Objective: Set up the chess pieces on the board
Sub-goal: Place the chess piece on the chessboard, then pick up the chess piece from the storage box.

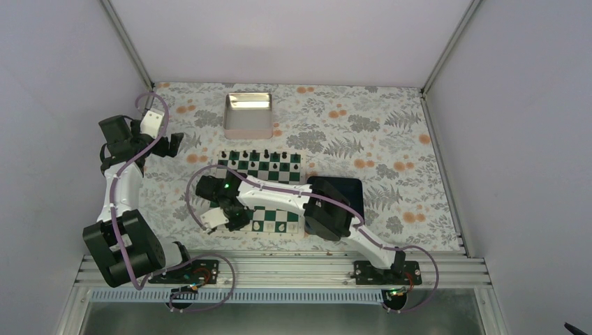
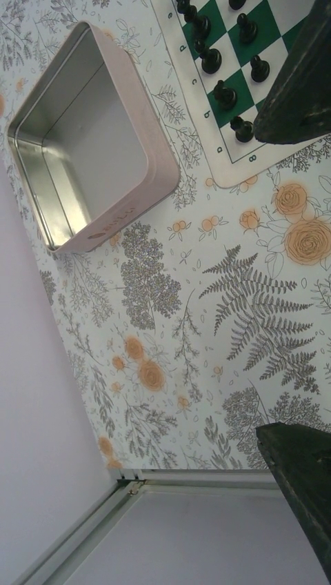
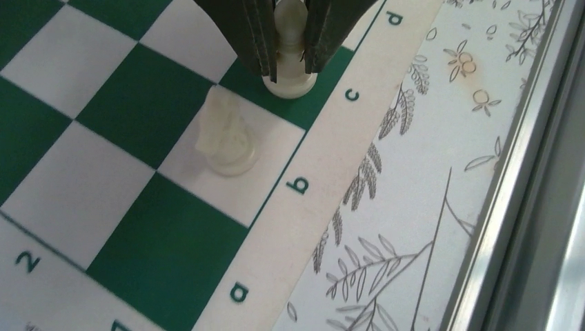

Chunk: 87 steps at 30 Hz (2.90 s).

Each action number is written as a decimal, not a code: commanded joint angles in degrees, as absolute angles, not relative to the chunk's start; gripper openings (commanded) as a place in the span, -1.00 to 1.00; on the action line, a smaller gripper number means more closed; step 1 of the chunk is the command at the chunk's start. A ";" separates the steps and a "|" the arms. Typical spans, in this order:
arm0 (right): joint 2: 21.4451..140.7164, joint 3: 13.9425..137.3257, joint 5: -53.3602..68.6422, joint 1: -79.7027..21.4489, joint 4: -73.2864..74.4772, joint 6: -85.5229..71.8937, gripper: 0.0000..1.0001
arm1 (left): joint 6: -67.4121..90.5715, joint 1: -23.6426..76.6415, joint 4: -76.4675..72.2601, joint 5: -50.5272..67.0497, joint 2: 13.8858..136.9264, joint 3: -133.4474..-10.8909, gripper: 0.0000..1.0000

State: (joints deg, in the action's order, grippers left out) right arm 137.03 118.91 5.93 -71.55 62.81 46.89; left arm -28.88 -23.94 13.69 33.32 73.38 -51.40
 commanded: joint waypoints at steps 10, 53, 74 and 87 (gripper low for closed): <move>137.10 119.22 5.71 -70.84 60.98 47.43 -0.56 | -28.48 -23.82 12.20 35.33 72.73 -50.84 1.00; 97.39 71.34 7.35 -36.11 54.75 41.40 -0.19 | -28.04 -23.82 12.34 33.15 72.68 -51.11 1.00; 101.54 68.49 13.59 -36.89 53.00 41.75 -0.26 | -28.12 -23.82 12.56 32.88 73.15 -51.33 1.00; 94.19 65.36 13.42 -42.08 58.40 39.05 -0.27 | -28.12 -23.77 12.59 32.11 73.15 -51.42 1.00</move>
